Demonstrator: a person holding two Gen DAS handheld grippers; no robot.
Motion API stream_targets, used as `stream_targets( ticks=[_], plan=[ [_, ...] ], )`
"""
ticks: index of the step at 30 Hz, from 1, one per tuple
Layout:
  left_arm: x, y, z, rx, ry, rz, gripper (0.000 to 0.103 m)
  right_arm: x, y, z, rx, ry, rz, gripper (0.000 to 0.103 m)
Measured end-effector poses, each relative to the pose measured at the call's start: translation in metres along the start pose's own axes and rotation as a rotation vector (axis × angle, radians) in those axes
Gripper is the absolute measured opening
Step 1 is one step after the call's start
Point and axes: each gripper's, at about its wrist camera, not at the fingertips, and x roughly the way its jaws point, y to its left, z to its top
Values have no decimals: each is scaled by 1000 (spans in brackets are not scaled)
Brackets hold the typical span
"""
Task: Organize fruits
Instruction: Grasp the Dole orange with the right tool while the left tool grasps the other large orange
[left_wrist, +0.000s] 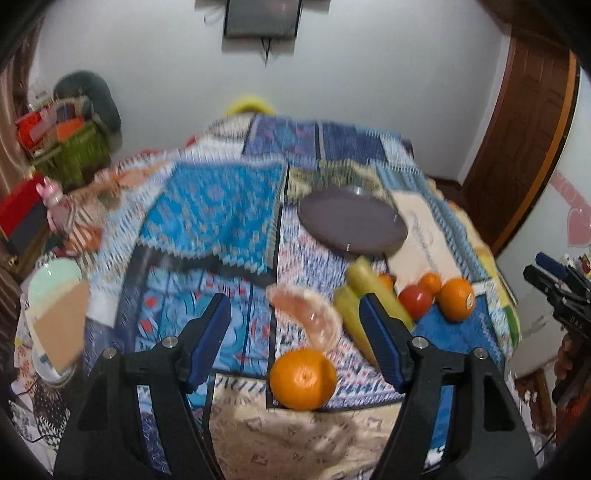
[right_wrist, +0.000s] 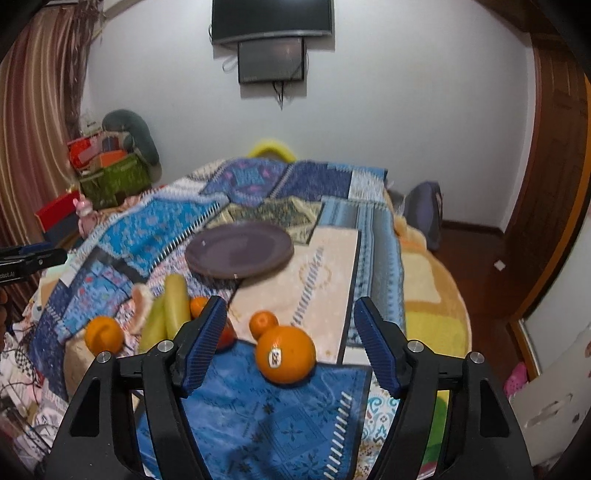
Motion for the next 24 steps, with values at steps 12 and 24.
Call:
stream_targets(
  ticks=[12, 24],
  plan=[
    [56, -1, -32, 12, 201, -1, 79, 47, -11, -21, 31, 143, 44, 82],
    [91, -11, -60, 26, 316, -33, 79, 97, -14, -38, 78, 264, 91, 82]
  ],
)
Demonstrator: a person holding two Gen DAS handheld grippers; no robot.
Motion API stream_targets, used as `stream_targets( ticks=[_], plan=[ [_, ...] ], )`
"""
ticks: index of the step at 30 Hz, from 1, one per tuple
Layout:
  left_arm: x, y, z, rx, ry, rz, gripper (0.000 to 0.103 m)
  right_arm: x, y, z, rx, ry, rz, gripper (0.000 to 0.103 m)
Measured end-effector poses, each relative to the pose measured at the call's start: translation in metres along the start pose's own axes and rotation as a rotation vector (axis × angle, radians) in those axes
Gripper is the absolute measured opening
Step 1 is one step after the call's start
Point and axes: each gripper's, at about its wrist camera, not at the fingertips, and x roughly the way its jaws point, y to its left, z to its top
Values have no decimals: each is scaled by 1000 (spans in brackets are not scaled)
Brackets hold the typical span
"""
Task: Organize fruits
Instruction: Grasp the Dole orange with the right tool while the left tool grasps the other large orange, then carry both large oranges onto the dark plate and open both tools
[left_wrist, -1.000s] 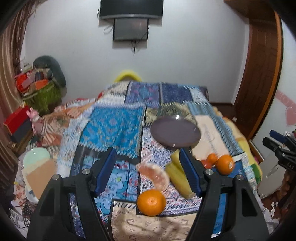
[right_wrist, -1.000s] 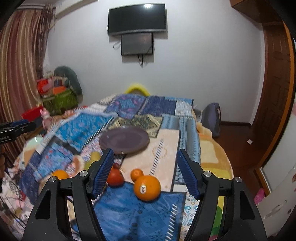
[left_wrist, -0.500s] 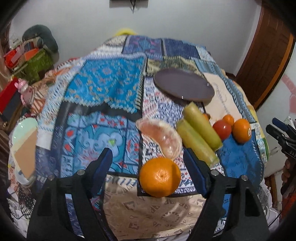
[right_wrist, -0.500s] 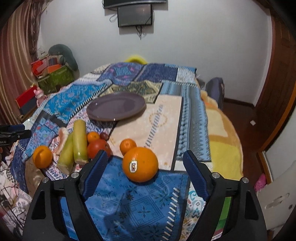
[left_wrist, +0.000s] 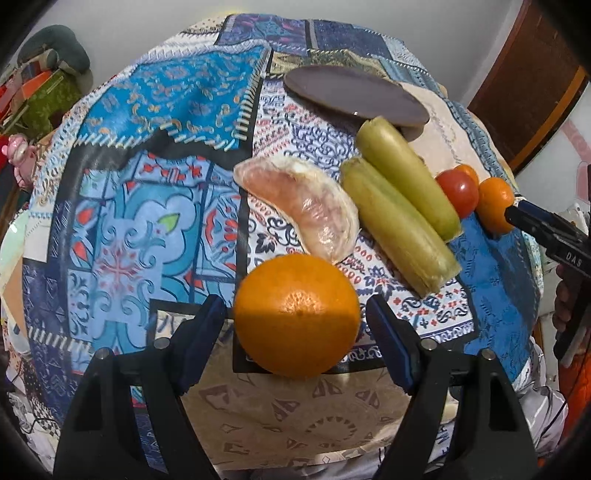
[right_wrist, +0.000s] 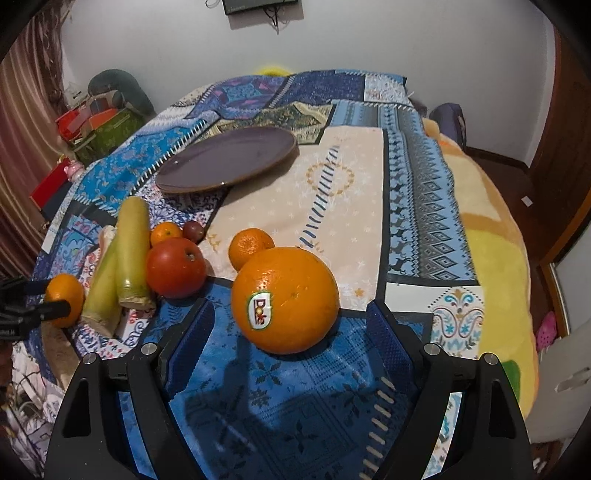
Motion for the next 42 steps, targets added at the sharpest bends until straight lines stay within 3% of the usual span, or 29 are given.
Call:
stream_targets(
  ticks=[4, 8, 10, 20, 42],
  plan=[
    [9, 4, -2, -23, 1, -11, 76, 11, 0, 2, 5, 18, 11, 82],
    [7, 5, -2, -30, -14, -33, 65, 20, 0, 3, 4, 35, 18, 78],
    [6, 5, -1, -30, -14, -30, 65, 25, 1, 3, 4, 53, 15, 67],
    [-9, 9, 8, -41, -56, -18, 65, 21, -2, 3, 38, 53, 26, 66],
    [-72, -6, 103, 5, -327, 6, 64, -43, 9, 67, -16, -197, 3, 66]
  ],
)
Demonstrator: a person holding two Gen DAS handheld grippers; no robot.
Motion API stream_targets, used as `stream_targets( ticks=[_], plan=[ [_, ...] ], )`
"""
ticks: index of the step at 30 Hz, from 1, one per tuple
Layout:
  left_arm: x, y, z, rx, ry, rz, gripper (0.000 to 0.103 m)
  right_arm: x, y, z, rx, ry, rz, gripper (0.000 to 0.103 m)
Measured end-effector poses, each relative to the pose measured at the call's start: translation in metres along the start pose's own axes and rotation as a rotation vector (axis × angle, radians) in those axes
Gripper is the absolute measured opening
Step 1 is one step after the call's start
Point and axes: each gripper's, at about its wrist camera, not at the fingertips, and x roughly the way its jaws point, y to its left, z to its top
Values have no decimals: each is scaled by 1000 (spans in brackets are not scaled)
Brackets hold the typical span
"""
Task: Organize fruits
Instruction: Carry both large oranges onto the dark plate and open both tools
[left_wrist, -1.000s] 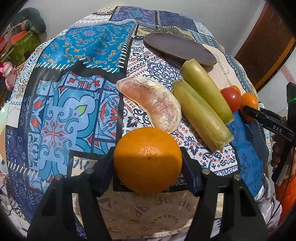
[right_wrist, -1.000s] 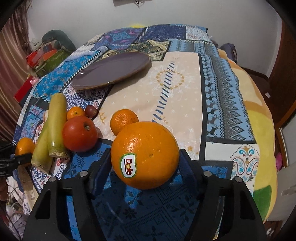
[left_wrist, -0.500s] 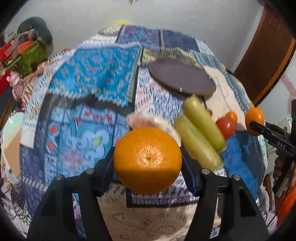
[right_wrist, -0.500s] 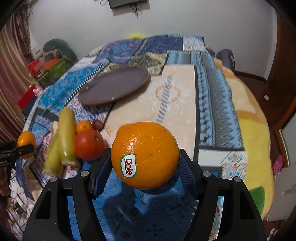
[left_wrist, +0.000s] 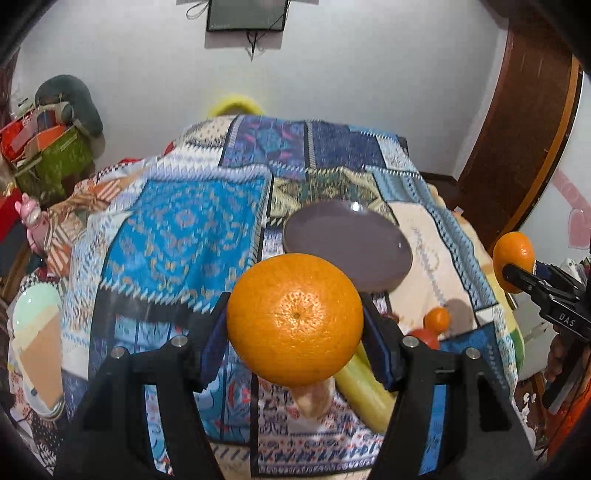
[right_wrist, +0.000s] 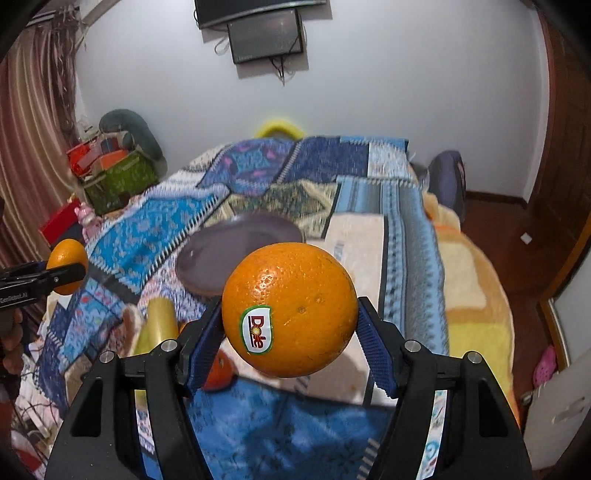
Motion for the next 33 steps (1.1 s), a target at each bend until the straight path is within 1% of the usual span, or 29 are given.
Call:
stream_targets(
  ticks=[9, 13, 20, 23, 27, 33],
  plan=[
    [6, -5, 37, 12, -66, 3, 65, 3, 1, 34, -7, -81, -1, 66],
    [15, -6, 47, 15, -74, 0, 65, 9, 7, 50, -25, -113, -7, 66],
    [44, -4, 65, 11, -67, 4, 64, 26, 22, 74, -83, -153, -5, 66],
    [54, -4, 73, 9, -73, 9, 65, 38, 24, 79, -93, -154, -1, 66],
    [70, -5, 81, 16, -75, 18, 65, 59, 25, 81, -103, -127, 0, 66],
    [105, -5, 87, 14, -25, -2, 64, 96, 23, 77, -103, -53, 16, 66]
  ],
)
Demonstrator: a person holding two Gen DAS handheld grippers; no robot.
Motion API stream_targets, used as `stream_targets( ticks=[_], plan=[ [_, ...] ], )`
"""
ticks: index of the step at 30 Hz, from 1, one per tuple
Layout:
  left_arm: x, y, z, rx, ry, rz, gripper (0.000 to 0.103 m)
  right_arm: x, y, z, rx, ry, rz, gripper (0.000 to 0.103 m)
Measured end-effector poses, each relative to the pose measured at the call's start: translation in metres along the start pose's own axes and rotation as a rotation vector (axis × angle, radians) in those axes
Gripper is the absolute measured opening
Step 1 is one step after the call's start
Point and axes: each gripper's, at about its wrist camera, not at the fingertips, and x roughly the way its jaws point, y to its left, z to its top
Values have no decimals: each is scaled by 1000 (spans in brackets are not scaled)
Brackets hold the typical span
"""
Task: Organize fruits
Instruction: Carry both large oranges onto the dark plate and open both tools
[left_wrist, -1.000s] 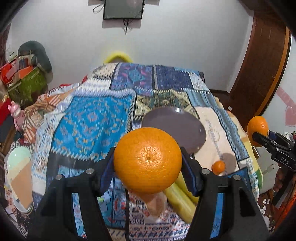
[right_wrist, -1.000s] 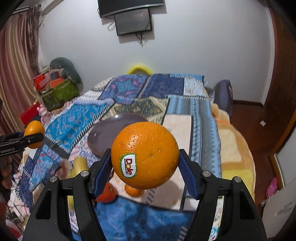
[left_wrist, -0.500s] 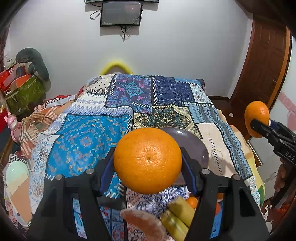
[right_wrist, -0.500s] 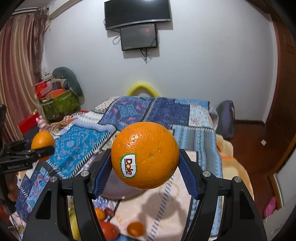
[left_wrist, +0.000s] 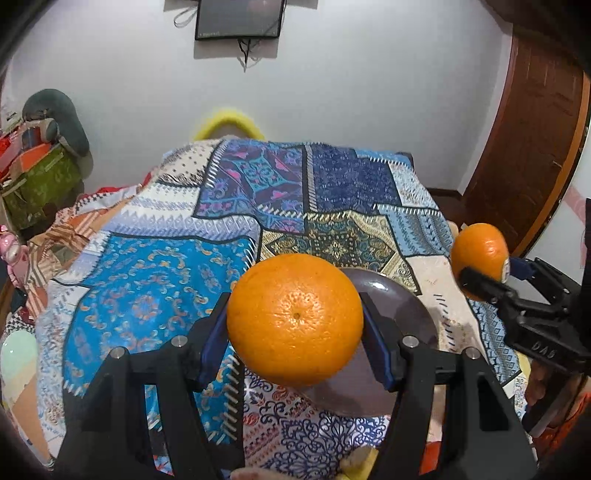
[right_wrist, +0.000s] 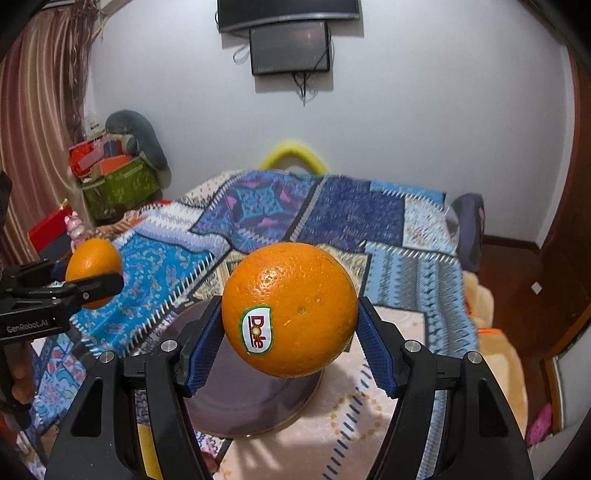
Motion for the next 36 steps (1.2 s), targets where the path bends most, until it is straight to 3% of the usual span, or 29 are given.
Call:
stream_targets(
  ticks=[10, 18, 28, 36],
  plan=[
    [61, -5, -8, 25, 130, -33, 64, 57, -5, -13, -43, 141, -8, 66],
    [93, -3, -7, 37, 218, -49, 65, 86, -9, -19, -39, 245, 46, 66],
    [118, -8, -14, 42, 279, -42, 65, 100, -7, -23, -80, 271, 36, 66],
    [110, -15, -13, 61, 249, -55, 67, 100, -6, -24, -83, 281, 44, 67]
  ],
)
